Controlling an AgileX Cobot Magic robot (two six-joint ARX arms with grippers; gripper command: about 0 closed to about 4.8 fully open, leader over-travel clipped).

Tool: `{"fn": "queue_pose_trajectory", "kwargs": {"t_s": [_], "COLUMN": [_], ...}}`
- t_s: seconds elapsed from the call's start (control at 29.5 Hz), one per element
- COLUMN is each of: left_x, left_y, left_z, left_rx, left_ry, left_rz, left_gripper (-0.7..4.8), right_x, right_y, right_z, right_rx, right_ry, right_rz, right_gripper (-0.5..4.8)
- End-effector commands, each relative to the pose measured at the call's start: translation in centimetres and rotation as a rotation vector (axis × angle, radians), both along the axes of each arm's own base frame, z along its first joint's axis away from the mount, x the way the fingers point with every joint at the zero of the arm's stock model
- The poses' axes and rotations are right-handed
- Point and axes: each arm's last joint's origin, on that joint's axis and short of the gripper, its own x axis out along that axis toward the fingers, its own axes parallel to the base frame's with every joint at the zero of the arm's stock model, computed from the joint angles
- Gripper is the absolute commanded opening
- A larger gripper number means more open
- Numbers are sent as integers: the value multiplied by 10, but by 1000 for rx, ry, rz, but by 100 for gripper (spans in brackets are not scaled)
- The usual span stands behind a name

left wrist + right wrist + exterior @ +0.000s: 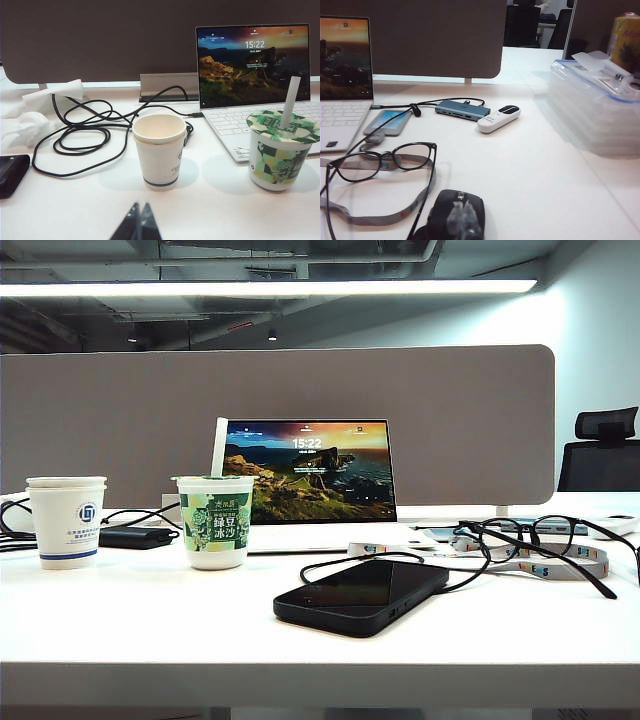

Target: Pick up the black phone, pick up the charger plug, insert the charger plug into the phone's charging port, and finally place the connected phone back on the desk.

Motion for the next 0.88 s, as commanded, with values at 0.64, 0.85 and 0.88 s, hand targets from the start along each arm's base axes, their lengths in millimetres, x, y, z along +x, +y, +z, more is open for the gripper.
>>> {"fn": "queue_pose_trajectory", "kwargs": {"t_s": [0.64, 0.85, 0.88], "left_x": [0, 0, 0], "left_y": [0, 0, 0], "left_z": [1, 1, 1], "left_rx": [-3, -3, -3], "left_ry": [-11, -11, -11], "left_rz": [-3, -2, -3], "left_gripper": [-5, -5, -5], "right_x": [0, 0, 0], "right_y": [0, 0, 0], "right_z": [0, 0, 0], "right_rx": [-62, -62, -62], "right_ry": [-5, -5, -5], "right_rz": [1, 1, 1], "right_gripper": [4, 4, 4]}}
